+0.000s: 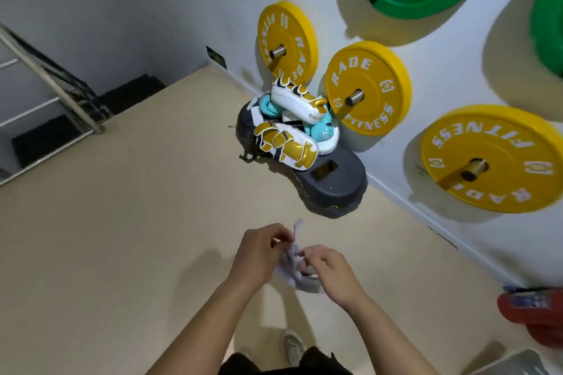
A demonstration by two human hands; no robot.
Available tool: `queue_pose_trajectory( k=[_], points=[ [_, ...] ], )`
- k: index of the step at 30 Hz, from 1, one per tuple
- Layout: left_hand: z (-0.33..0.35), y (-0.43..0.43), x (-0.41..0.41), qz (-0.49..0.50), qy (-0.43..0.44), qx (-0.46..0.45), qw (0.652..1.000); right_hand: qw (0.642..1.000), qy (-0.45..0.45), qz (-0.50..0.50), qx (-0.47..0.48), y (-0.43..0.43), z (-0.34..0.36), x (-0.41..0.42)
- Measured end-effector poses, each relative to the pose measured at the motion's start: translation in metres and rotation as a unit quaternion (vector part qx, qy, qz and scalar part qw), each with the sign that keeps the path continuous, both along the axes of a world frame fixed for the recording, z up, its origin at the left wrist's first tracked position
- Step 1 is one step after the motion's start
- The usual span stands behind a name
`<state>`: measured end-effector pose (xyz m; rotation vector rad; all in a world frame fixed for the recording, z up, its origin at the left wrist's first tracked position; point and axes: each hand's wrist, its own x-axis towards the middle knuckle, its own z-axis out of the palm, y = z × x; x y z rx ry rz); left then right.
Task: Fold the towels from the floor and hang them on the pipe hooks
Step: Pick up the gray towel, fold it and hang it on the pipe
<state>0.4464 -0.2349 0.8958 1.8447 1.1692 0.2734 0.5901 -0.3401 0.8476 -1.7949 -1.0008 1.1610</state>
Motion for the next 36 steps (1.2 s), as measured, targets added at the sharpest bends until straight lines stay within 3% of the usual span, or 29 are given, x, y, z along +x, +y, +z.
queue_pose_trajectory(
  k=[2,6,11,18,24,30,36],
  points=[
    [0.01,0.002,0.015,-0.063,-0.015,0.001,0.998,0.997,-0.024,-0.067,0.016,-0.01,0.006,0.009],
    [0.024,0.006,0.033,-0.172,-0.022,0.017,0.985,0.993,-0.11,-0.025,0.029,-0.018,0.024,0.016],
    [0.038,0.017,0.036,-0.255,-0.036,0.039,0.966,0.974,-0.198,-0.106,0.016,-0.023,0.048,0.006],
    [0.038,0.015,0.018,-0.27,-0.112,-0.018,0.956,0.969,-0.152,-0.192,0.041,-0.029,0.088,-0.008],
    [0.027,0.027,0.005,-0.274,-0.111,-0.02,0.955,0.958,-0.147,-0.234,0.071,-0.05,0.108,-0.015],
    [0.034,0.041,0.009,-0.316,-0.113,0.031,0.941,0.945,-0.156,-0.283,0.041,-0.085,0.117,-0.017],
    [0.054,0.038,0.025,-0.246,-0.164,0.013,0.955,0.934,-0.203,-0.29,0.039,-0.104,0.13,-0.007]
  ],
)
